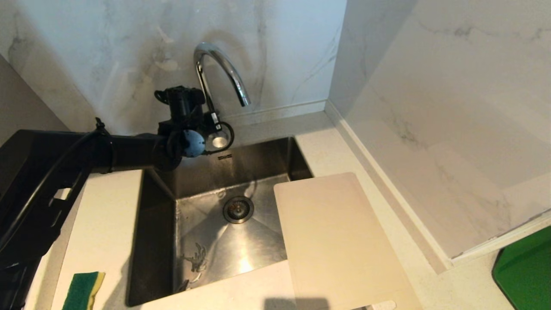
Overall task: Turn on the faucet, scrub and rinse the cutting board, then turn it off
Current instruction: Turn on the tap
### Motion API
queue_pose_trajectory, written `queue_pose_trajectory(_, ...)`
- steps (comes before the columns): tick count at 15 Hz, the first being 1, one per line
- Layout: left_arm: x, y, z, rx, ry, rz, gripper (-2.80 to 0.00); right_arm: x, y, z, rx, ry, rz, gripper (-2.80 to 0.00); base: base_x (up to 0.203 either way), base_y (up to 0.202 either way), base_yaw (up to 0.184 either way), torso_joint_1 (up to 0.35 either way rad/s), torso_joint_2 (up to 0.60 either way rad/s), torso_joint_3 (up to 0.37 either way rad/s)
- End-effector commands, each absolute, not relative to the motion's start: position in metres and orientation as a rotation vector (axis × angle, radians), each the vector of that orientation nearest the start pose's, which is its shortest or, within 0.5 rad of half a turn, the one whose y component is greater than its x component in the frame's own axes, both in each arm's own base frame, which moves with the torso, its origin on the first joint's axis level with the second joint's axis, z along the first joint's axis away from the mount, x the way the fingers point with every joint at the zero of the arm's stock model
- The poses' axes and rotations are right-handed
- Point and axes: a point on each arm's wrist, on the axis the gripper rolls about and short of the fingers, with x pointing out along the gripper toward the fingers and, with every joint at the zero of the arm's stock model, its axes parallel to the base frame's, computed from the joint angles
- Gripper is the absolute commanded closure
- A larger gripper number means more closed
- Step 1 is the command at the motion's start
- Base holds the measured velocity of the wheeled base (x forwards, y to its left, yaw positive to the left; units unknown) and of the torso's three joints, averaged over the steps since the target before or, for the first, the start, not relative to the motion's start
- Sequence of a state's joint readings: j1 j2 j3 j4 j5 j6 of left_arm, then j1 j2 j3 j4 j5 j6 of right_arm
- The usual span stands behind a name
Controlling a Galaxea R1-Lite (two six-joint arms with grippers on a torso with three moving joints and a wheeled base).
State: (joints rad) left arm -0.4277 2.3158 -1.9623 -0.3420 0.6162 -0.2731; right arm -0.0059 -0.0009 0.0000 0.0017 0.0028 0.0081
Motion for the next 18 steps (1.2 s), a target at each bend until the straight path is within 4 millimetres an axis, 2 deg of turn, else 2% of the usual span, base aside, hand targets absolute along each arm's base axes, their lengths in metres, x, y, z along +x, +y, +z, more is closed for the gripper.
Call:
queue_pose_trajectory(1, 0.461, -0.191, 0.217, -0.239, -0.012, 0.202, 0.0, -0.023, 0.0, 0.075, 0.008, 0.002, -0.003, 0.0, 0.0, 0.0, 0.0, 0.0, 0.0, 0.0)
queue_pose_trajectory(5, 0.469, -0.185, 0.212, -0.19, -0.031, 0.214, 0.0, -0.023, 0.0, 0.075, 0.008, 0.002, -0.002, 0.0, 0.0, 0.0, 0.0, 0.0, 0.0, 0.0)
queue_pose_trajectory(10, 0.485, -0.174, 0.184, -0.16, 0.02, 0.249, 0.0, -0.023, 0.0, 0.075, 0.008, 0.002, -0.003, 0.0, 0.0, 0.0, 0.0, 0.0, 0.0, 0.0)
queue_pose_trajectory(18, 0.496, -0.151, 0.17, -0.143, 0.057, 0.315, 0.0, -0.023, 0.0, 0.075, 0.008, 0.0, -0.004, 0.0, 0.0, 0.0, 0.0, 0.0, 0.0, 0.0)
